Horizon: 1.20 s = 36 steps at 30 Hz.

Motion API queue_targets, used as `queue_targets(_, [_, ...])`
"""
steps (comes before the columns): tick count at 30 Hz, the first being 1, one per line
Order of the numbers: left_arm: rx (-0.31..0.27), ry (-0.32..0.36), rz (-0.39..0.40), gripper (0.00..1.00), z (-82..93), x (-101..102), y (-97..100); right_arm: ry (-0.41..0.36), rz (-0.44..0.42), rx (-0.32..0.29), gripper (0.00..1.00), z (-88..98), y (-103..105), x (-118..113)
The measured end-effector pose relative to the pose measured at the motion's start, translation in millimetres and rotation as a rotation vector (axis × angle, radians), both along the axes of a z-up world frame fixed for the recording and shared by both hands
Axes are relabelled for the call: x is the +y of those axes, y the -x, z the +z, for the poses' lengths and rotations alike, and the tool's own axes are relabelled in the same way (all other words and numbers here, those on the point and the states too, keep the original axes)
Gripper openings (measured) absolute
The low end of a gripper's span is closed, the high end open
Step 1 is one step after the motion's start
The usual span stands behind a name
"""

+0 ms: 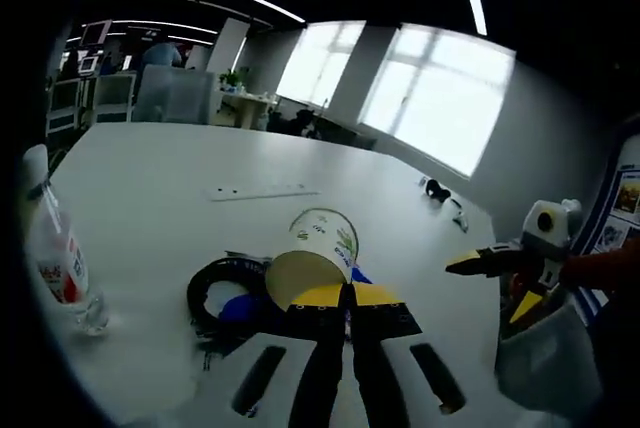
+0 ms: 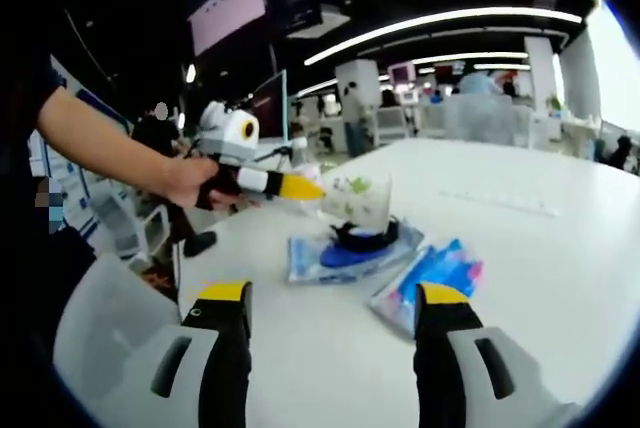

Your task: Arrange the tabletop items into an orderly group along one side of the table until the central work area is clear of visible clutter.

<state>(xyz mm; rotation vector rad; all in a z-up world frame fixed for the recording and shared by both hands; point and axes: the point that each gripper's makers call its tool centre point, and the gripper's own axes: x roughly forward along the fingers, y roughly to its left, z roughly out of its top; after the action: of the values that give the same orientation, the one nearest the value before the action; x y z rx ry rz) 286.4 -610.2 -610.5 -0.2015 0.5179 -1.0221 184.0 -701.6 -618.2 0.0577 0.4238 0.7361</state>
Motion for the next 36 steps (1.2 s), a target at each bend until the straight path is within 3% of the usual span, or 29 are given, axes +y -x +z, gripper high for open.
queue_targets(6, [0.004,-0.008,-0.036,0.0,-2.2,-1,11.6,-0.027,-0.01,0.001,0.61,3.7,-1,-1])
queue_targets(16, [0.017,0.02,-0.12,0.0,0.4,-10,34.9,0.015,-0.014,-0.012,0.46,0.8,-1,-5])
queue_targets(25, [0.017,0.046,-0.208,0.0,3.0,-18,54.3,0.045,0.005,-0.032,0.39,0.6,0,-6])
queue_targets(36, [0.033,0.046,-0.291,0.0,1.1,-20,74.7,0.019,-0.008,-0.038,0.31,7.2,-4,-10])
